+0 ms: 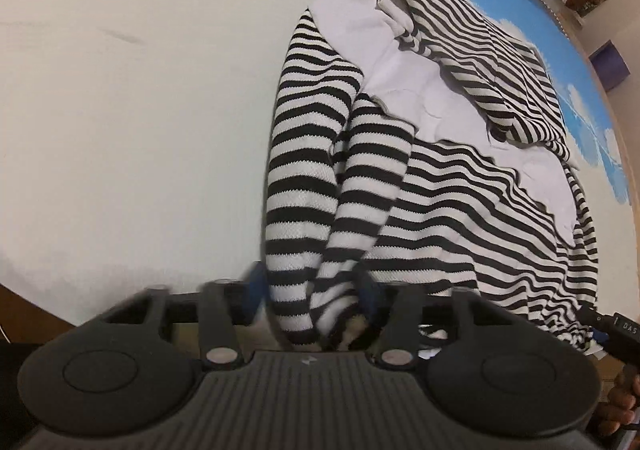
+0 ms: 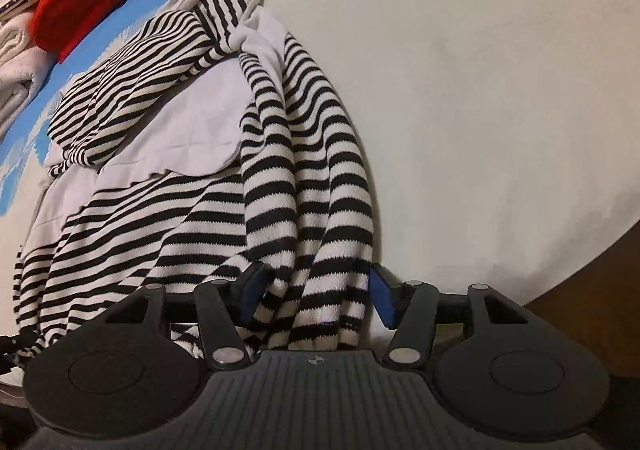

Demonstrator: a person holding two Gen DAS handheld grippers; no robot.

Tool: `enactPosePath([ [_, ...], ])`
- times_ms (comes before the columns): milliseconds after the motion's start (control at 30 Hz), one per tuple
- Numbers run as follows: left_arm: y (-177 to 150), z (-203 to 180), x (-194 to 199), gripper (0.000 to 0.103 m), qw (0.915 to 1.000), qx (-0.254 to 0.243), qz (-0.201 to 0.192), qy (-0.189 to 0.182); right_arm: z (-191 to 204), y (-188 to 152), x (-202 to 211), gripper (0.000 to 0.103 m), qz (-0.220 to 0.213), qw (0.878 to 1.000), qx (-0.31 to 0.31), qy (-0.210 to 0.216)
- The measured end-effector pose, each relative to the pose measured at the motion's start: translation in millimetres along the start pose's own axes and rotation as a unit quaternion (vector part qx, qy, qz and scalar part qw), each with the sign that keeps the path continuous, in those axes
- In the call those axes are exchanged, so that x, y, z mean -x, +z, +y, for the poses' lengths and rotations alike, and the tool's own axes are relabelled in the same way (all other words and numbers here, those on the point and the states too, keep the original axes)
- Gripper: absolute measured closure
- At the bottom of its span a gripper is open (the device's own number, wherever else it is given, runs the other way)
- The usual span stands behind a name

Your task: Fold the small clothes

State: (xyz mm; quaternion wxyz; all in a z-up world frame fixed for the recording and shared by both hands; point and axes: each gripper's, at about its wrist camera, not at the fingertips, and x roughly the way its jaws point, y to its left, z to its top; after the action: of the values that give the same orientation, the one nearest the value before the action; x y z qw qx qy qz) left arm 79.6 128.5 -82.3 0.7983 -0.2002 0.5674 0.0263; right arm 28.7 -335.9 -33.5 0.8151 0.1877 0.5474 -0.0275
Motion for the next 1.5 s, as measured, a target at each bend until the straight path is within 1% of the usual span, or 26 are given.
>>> enactPosePath([
  [33,-1,0,2,0.093,1.0,0.001,-0.004,-0.006,-1,1,0,0.076,-0.002,1.0,-0.001,0.003],
  [67,-1,2,7,0.094,0.9998,0.009,-0.012,-0.011,-3,1,4,0.09,-0.004,1.0,-0.007,0.012],
  [133,-3,9,22,0.095,0.9986,0.036,-0.036,-0.014,-6,2,15,0.093,-0.02,0.999,-0.027,0.031],
  [200,-6,13,31,0.096,0.9975,0.052,-0.042,-0.025,-11,3,29,0.094,-0.039,0.998,-0.038,0.043],
  [267,-9,11,29,0.095,0.9986,0.038,-0.028,-0.022,-15,2,27,0.093,-0.035,0.998,-0.04,0.03],
  [300,-10,10,22,0.093,0.9992,0.029,-0.011,-0.025,-18,0,20,0.093,-0.019,0.999,-0.043,0.019],
  [333,-10,10,15,0.088,0.9993,0.027,0.003,-0.026,-20,-1,13,0.092,-0.002,0.999,-0.049,0.015],
  [367,-9,12,11,0.085,0.9991,0.031,0.009,-0.027,-20,-1,6,0.089,0.013,0.998,-0.053,0.016],
  [400,-8,13,10,0.078,0.9989,0.036,0.008,-0.027,-19,-1,3,0.085,0.019,0.998,-0.052,0.015],
  [433,-6,15,9,0.074,0.9988,0.039,0.007,-0.029,-16,0,2,0.082,0.018,0.999,-0.045,0.01],
  [467,-6,16,8,0.073,0.9986,0.041,0.007,-0.032,-13,0,2,0.078,0.017,0.999,-0.037,0.008],
  [500,-5,18,8,0.071,0.9985,0.043,0.008,-0.033,-10,0,2,0.077,0.017,0.999,-0.031,0.007],
  [633,-4,14,5,0.069,0.9991,0.035,0.011,-0.023,-10,1,1,0.076,0.018,1.0,-0.024,0.002],
  [733,-6,10,4,0.069,0.9996,0.023,0.007,-0.014,-8,1,1,0.076,0.016,1.0,-0.015,0.0],
  [867,-5,3,1,0.069,0.9997,0.023,0.003,-0.002,-5,0,0,0.076,0.009,1.0,0.003,-0.002],
  [967,-5,-3,-2,0.07,0.9998,0.013,-0.005,0.014,-5,-2,0,0.076,0.0,1.0,0.01,-0.003],
  [1000,-6,-5,-2,0.075,0.9998,0.008,-0.009,0.019,-4,-2,-1,0.076,-0.002,1.0,0.012,-0.004],
  [1033,-6,-6,-2,0.083,0.9997,0.003,-0.011,0.021,-3,-3,-1,0.076,-0.006,1.0,0.016,-0.005],
  [1100,-8,-7,-1,0.091,0.9997,0.0,-0.016,0.017,0,-3,-1,0.08,-0.013,1.0,0.022,-0.007],
  [1133,-8,-7,1,0.093,0.9997,-0.002,-0.019,0.017,2,-3,0,0.09,-0.018,1.0,0.024,-0.005],
  [1233,-8,-5,4,0.093,0.9997,0.0,-0.023,0.012,6,-3,7,0.093,-0.041,0.999,0.028,-0.003],
  [1300,-7,-3,3,0.091,0.9998,0.003,-0.018,0.006,7,-3,7,0.093,-0.042,0.999,0.023,-0.004],
  [1333,-6,-2,2,0.09,0.9999,0.005,-0.014,0.002,7,-3,5,0.092,-0.037,0.999,0.021,-0.01],
  [1367,-6,-1,1,0.089,0.9999,0.006,-0.011,0.0,7,-3,2,0.086,-0.031,0.999,0.02,-0.014],
  [1433,-6,0,0,0.087,1.0,0.004,-0.007,-0.001,7,-5,-3,0.081,-0.018,1.0,0.018,-0.017],
  [1500,-5,-1,-1,0.087,1.0,0.003,-0.007,-0.001,11,-7,-4,0.081,-0.02,0.999,0.034,-0.024],
])
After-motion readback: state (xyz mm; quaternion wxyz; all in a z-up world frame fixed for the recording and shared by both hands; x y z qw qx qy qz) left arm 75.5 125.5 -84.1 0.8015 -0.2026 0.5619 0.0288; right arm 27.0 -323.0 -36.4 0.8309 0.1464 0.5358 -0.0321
